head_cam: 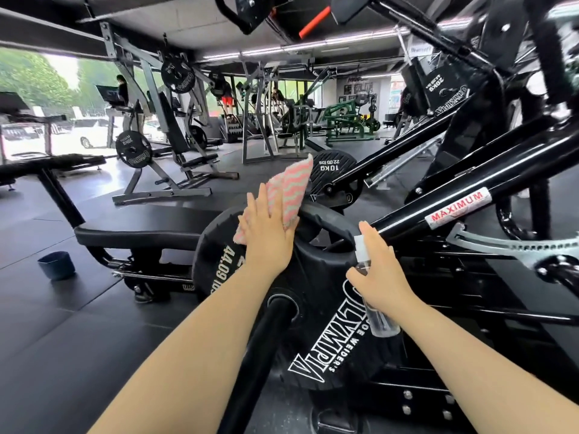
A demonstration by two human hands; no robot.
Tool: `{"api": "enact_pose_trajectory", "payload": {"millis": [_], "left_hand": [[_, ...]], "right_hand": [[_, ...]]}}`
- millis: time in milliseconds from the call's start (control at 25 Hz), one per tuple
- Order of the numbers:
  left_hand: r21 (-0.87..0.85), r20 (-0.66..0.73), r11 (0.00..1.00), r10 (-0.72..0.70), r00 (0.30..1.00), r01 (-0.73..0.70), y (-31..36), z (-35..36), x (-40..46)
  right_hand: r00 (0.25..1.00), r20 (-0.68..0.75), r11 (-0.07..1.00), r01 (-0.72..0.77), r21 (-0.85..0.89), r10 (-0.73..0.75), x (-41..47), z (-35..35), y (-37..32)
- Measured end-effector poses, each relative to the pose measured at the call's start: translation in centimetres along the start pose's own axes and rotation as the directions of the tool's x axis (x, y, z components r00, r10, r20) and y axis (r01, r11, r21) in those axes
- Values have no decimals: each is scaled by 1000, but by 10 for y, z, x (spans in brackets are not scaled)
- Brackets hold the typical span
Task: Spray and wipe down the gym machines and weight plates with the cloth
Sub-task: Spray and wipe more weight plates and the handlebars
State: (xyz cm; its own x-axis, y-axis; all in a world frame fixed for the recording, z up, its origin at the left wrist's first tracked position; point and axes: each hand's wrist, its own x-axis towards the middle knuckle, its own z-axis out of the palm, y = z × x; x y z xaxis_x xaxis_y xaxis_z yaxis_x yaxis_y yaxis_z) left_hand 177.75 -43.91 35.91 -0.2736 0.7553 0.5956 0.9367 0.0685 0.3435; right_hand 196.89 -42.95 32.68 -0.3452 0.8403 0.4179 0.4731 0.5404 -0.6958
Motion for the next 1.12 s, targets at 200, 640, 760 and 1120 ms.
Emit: {"api": "enact_pose_trajectory", "payload": {"millis": [200,640,760,1120], "left_hand": [[21,85,982,187,979,-189,-28,17,-35],[-83,613,975,214,761,-208,-69,24,-85],[-338,611,880,-65,789,334,-86,-3,-95],[-392,574,485,-536,619,782,-148,-57,-152]], "right_hand": [[997,-79,1000,7,5,-6,-2,9,6],[950,-106,941,269,-208,-295,-33,33,-7],[972,178,988,152,7,-150,-63,58,-23],[920,370,992,-126,-29,127,-73,80,-17]]}}
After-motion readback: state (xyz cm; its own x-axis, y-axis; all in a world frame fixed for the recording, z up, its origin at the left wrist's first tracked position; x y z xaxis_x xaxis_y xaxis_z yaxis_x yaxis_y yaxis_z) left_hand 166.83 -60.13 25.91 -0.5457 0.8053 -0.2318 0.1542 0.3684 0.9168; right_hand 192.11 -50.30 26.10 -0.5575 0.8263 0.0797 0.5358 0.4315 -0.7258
